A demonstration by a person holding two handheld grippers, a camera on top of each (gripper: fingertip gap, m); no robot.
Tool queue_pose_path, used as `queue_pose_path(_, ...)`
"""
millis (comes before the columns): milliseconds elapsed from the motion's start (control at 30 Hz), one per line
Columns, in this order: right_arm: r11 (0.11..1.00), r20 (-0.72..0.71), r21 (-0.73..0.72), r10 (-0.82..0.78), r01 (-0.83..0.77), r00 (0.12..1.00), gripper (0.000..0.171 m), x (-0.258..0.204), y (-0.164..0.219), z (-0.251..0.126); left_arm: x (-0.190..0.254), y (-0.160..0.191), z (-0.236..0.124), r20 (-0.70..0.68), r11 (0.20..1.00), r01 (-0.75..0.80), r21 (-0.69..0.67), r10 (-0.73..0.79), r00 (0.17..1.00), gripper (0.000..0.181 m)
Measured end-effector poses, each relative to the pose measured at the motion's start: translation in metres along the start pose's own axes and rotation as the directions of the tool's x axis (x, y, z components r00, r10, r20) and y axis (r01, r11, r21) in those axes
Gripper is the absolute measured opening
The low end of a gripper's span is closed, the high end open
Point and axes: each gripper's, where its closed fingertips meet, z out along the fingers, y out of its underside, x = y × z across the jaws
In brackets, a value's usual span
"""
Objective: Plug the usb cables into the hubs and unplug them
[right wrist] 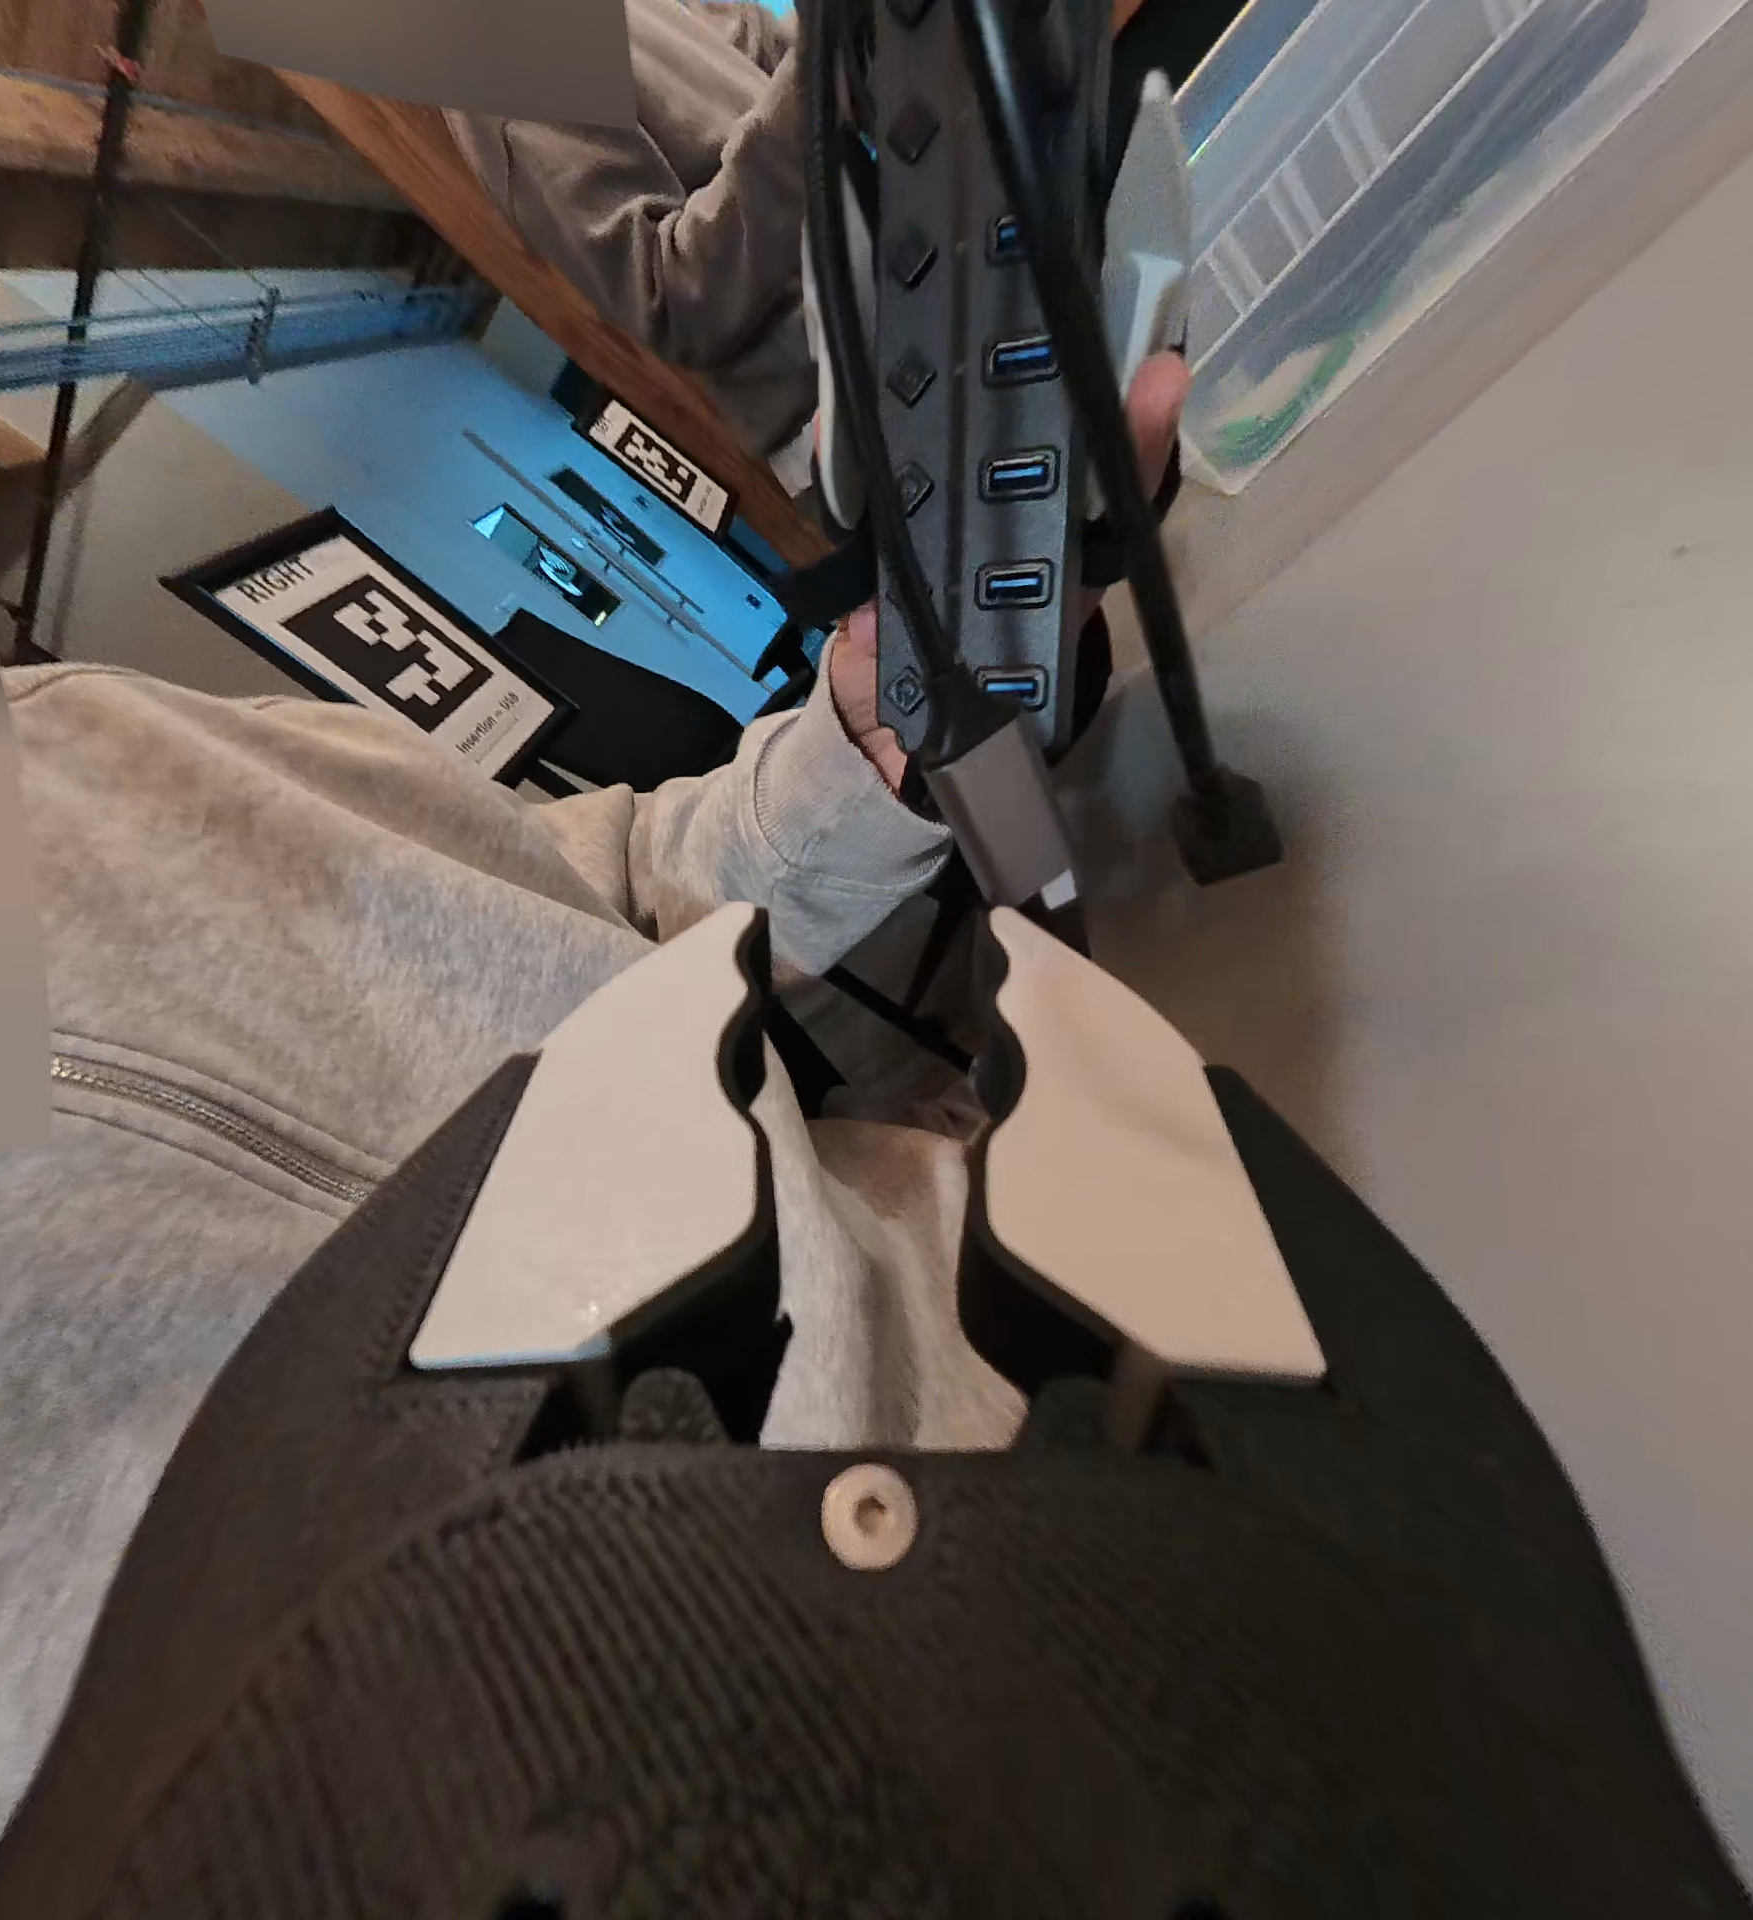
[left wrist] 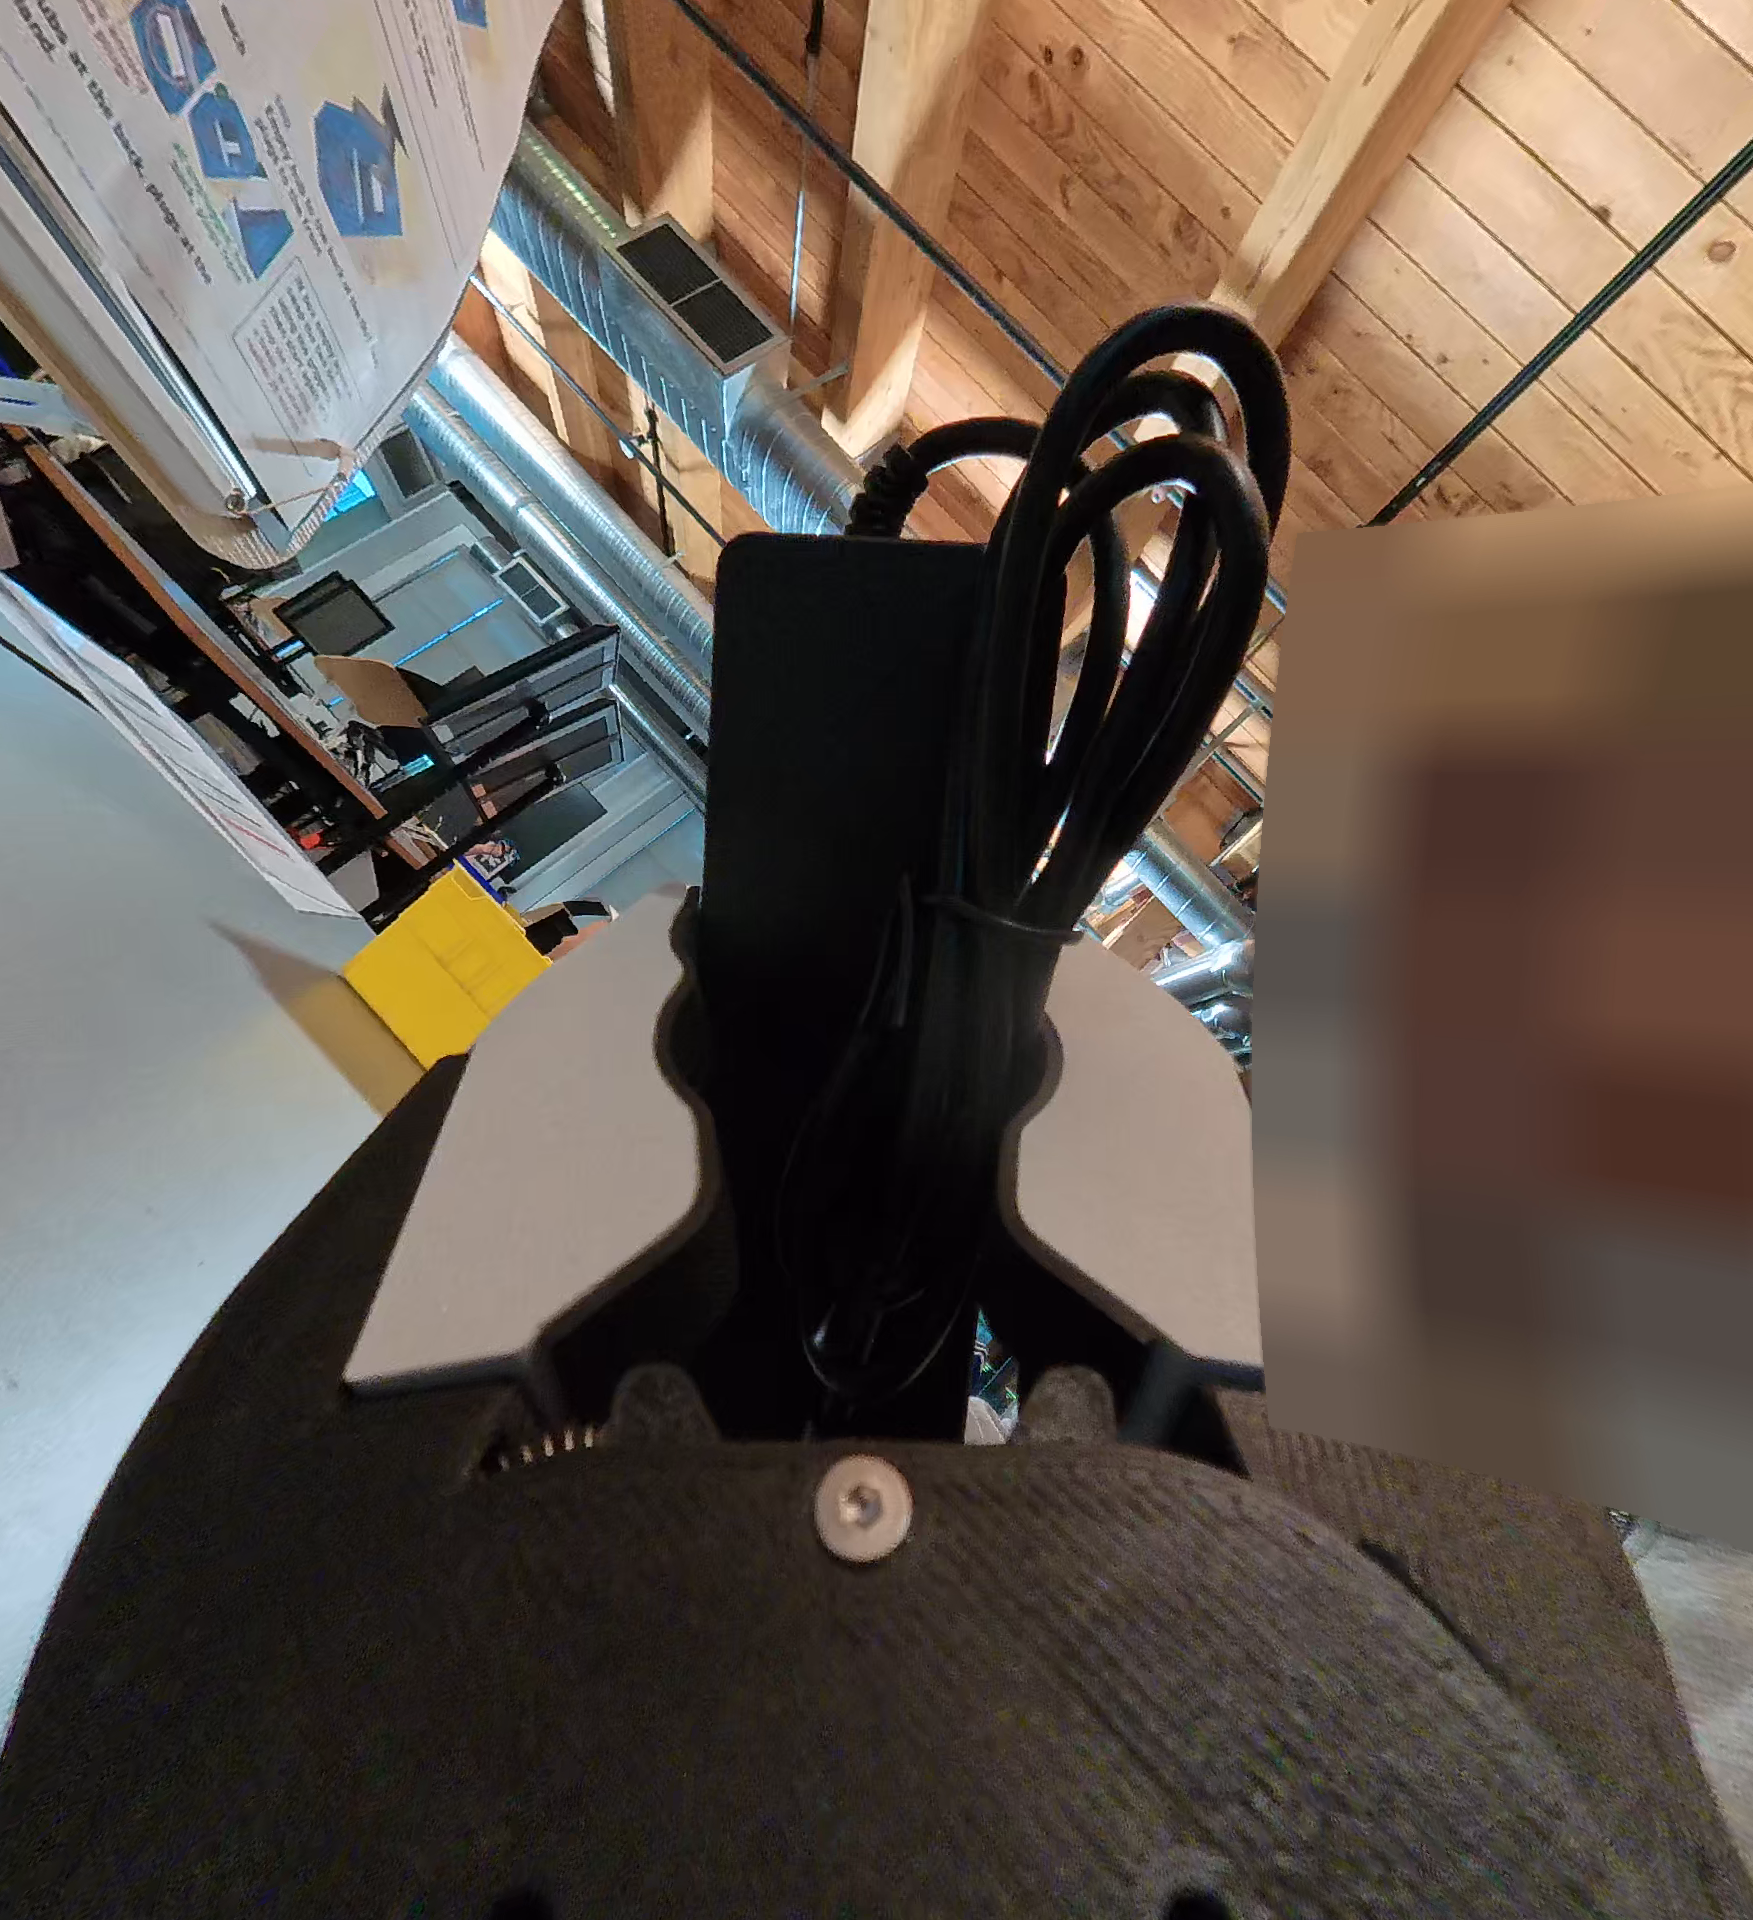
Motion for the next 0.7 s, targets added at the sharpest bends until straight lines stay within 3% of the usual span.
queue_pose_path(367, 0.997, -0.017, 0.076, -0.016, 0.017, 1.000, 0.035, 0.004, -0.015, -0.012, -0.004, -0.005, -0.002, 0.034, 1.000, -0.026, 0.015, 0.026, 0.999, 0.062)
queue_pose_path(700, 0.912, -0.167, 0.404, 0.000, 0.068, 0.986, 0.030, 0.036, -0.076, -0.067, 0.002, -0.011, -0.012, 0.094, 0.991, -0.131, 0.024, 0.129, 0.987, 0.057)
